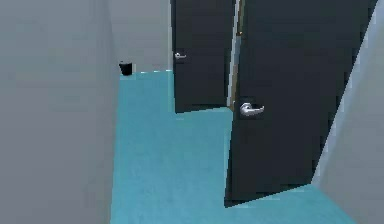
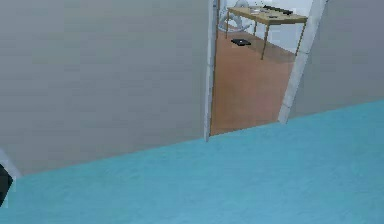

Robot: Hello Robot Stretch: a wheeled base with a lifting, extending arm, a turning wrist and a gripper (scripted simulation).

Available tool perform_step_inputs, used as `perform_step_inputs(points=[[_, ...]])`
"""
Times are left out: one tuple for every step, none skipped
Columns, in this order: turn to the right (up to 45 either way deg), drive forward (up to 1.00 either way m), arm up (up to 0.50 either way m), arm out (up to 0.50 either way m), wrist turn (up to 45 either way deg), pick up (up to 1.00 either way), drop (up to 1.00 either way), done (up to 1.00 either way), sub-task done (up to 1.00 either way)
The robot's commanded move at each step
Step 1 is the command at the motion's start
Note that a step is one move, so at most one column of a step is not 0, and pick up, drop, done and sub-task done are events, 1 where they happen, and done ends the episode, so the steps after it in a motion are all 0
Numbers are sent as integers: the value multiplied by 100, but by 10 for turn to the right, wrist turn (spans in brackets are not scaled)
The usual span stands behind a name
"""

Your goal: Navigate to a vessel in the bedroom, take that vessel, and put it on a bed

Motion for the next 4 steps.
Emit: perform_step_inputs(points=[[-60, 0, 0, 0, 0, 0, 0, 0, 0], [0, 100, 0, 0, 0, 0, 0, 0, 0], [0, 25, 0, 0, 0, 0, 0, 0, 0], [450, 0, 0, 0, 0, 0, 0, 0, 0]])
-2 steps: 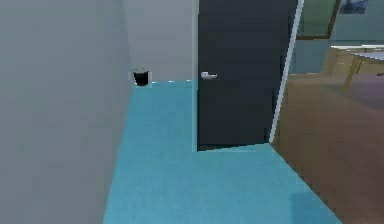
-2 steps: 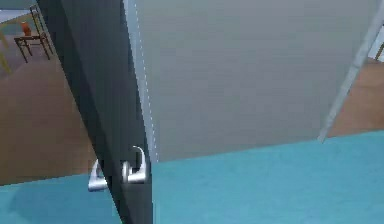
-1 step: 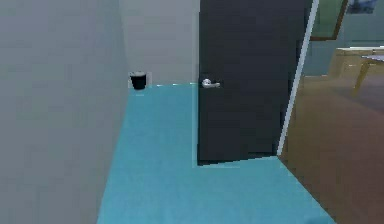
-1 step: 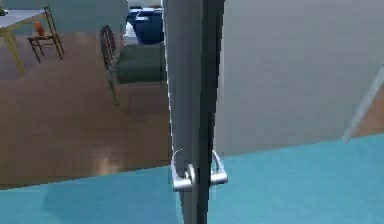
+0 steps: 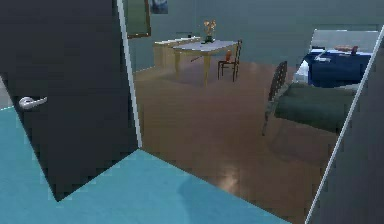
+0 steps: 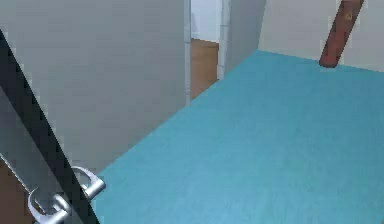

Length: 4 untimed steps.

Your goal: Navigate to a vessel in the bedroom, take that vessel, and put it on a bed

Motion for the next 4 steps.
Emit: perform_step_inputs(points=[[90, 0, 0, 0, 0, 0, 0, 0, 0], [0, 100, 0, 0, 0, 0, 0, 0, 0], [30, 0, 0, 0, 0, 0, 0, 0, 0], [0, 100, 0, 0, 0, 0, 0, 0, 0]])
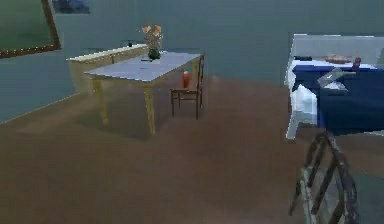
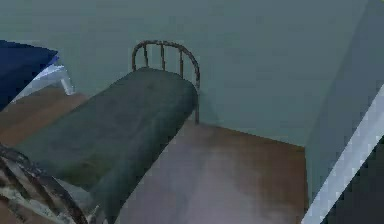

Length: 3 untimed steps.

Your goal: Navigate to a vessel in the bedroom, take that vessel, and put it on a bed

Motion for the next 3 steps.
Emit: perform_step_inputs(points=[[0, 45, 0, 0, 0, 0, 0, 0, 0], [150, 0, 0, 0, 0, 0, 0, 0, 0], [0, 100, 0, 0, 0, 0, 0, 0, 0]])
